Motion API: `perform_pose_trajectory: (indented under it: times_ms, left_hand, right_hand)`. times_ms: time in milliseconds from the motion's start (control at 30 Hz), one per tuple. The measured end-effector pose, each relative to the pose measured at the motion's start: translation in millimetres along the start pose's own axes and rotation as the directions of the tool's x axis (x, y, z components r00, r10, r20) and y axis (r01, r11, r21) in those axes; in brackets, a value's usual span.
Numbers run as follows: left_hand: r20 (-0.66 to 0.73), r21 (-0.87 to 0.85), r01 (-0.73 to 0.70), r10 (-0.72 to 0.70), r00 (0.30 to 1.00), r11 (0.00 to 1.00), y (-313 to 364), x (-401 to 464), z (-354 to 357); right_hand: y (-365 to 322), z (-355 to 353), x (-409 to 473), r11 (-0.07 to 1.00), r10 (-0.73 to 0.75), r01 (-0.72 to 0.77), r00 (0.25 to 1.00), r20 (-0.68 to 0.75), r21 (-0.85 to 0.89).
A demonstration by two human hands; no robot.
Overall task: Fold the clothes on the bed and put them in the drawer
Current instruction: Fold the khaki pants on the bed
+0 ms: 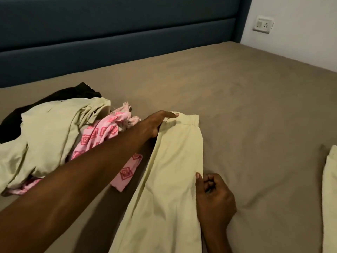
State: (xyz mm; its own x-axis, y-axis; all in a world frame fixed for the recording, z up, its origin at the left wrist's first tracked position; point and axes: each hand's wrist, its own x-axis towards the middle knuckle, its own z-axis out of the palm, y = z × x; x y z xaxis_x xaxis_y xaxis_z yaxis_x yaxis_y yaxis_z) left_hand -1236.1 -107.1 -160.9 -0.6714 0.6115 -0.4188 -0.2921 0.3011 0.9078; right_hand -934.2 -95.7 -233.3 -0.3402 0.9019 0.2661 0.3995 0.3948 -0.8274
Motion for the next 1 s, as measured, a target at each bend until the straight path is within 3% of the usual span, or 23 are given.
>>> perform_pose_trajectory:
  times_ms: [133,267,333,367,433,467,500,533,633,733,867,1000]
  left_hand:
    - [-0.01,-0.02,-0.032,0.032,0.999,0.999,1.3,3.2,0.8]
    - [-0.127,0.103,-0.087,0.1,0.987,0.991,-14.6,7.3,1.7]
    - [-0.163,0.241,-0.162,0.204,0.965,0.957,-14.4,12.0,-0.5]
    - [-0.184,0.447,-0.213,0.323,0.928,0.869,-10.8,11.8,-1.2]
    - [-0.155,0.909,-0.111,0.574,0.804,0.401,-4.5,-0.9,6.8]
    - [-0.109,0.98,-0.027,0.643,0.758,0.197,-4.9,-13.3,15.9]
    - [-0.051,0.996,-0.014,0.68,0.731,0.09,-8.4,-30.0,25.4]
    - [0.01,0.996,-0.069,0.687,0.726,0.059,-15.4,-48.7,35.3]
    - [0.21,0.948,-0.314,0.638,0.741,0.053,-62.8,-87.8,43.4]
    - [0.19,0.953,-0.272,0.434,0.881,0.136,-97.3,-92.7,24.4]
    - [0.186,0.915,-0.304,0.389,0.902,0.267,-87.1,-88.3,-2.1]
    - [0.16,0.933,-0.267,0.383,0.91,0.243,-88.0,-138.7,-2.5]
  right_hand:
    - [0.2,-1.1,0.0,0.998,0.012,-0.011,1.0,-0.015,0.064]
    - [4.1,-1.3,1.3,0.998,0.018,-0.017,1.0,-0.023,0.062]
    - [5.1,-0.6,1.3,0.997,0.031,-0.029,0.999,-0.019,0.073]
    - [5.0,-0.6,1.8,0.997,0.038,-0.037,0.999,-0.021,0.074]
    - [4.6,-0.4,1.6,0.996,0.048,-0.046,0.998,-0.028,0.08]
    - [4.6,-0.6,1.3,0.996,0.049,-0.047,0.998,-0.032,0.081]
    - [4.5,-0.7,1.2,0.996,0.048,-0.045,0.998,-0.033,0.075]
    - [3.8,-0.8,1.4,0.997,0.046,-0.044,0.998,-0.031,0.07]
    - [3.2,-0.6,1.9,0.998,0.038,-0.036,0.999,-0.023,0.057]
    - [4.9,1.7,1.7,1.0,0.017,-0.017,1.0,-0.009,0.022]
    - [4.9,2.6,1.3,0.999,0.032,-0.032,0.999,-0.004,0.009]
    - [1.7,0.4,2.6,0.999,0.045,-0.045,0.999,-0.012,0.02]
